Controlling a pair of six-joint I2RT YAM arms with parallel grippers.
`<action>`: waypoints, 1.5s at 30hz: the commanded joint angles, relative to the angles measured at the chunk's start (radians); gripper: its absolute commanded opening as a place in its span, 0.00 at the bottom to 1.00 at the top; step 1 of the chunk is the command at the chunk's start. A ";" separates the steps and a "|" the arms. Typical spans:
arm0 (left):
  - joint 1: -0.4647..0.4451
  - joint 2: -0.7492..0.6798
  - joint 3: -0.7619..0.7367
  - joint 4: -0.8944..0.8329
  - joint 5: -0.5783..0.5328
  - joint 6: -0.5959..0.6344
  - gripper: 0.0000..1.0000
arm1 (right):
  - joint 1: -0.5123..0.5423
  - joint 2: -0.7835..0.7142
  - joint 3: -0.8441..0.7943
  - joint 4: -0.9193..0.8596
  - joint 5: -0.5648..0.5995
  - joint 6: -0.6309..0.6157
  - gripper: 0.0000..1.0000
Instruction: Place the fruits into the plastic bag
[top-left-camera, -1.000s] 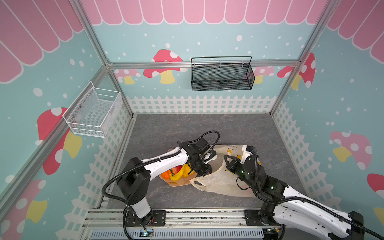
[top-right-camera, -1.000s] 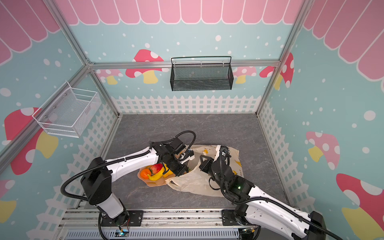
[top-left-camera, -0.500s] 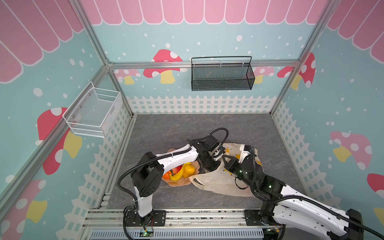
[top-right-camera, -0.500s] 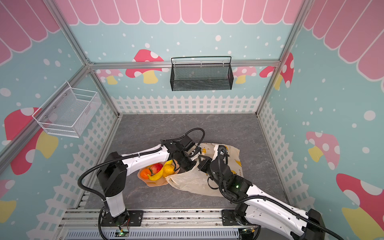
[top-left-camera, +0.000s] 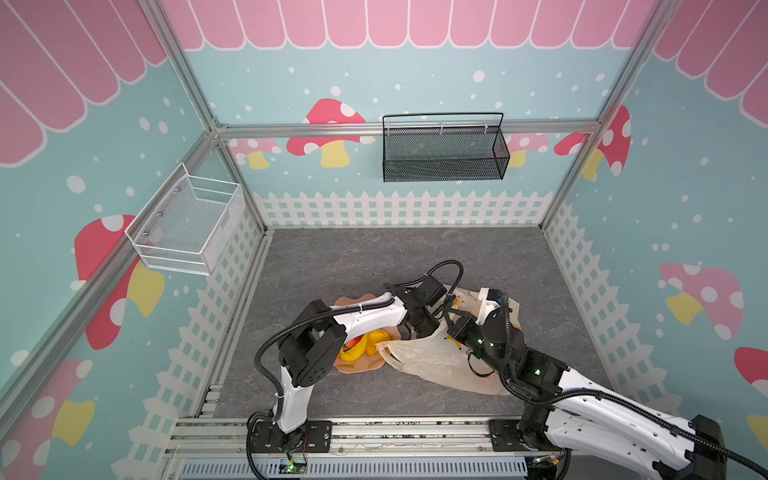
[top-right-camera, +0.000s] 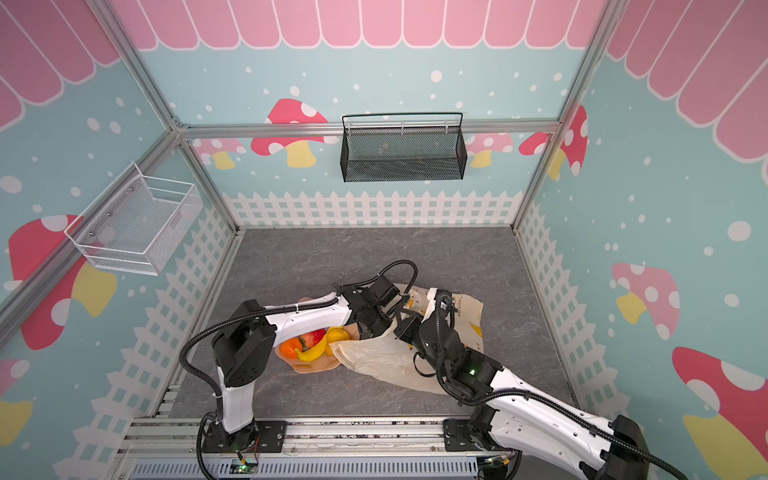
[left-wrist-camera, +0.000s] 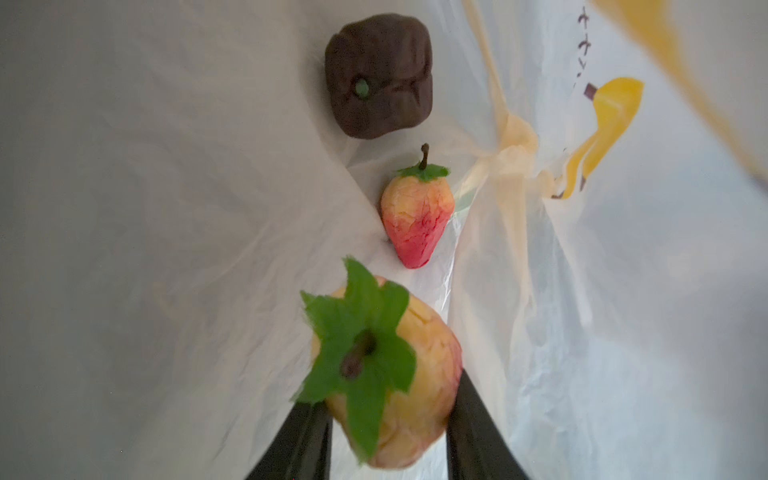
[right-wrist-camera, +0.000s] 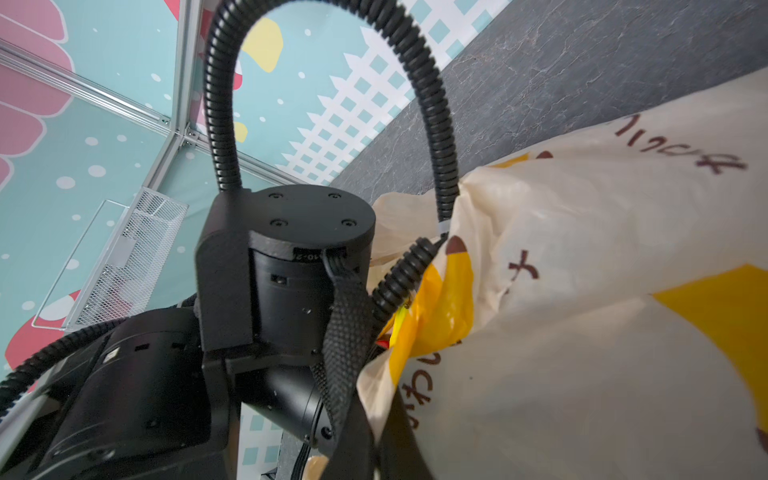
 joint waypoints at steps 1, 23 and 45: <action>-0.010 0.026 0.011 0.093 0.073 -0.063 0.08 | -0.002 -0.010 -0.017 0.071 0.001 0.010 0.00; -0.017 0.009 -0.066 0.257 0.292 -0.239 0.60 | -0.002 -0.045 -0.054 0.074 0.017 0.029 0.00; 0.113 -0.160 -0.132 0.145 0.099 -0.223 0.66 | -0.002 -0.091 -0.053 0.022 0.023 0.027 0.00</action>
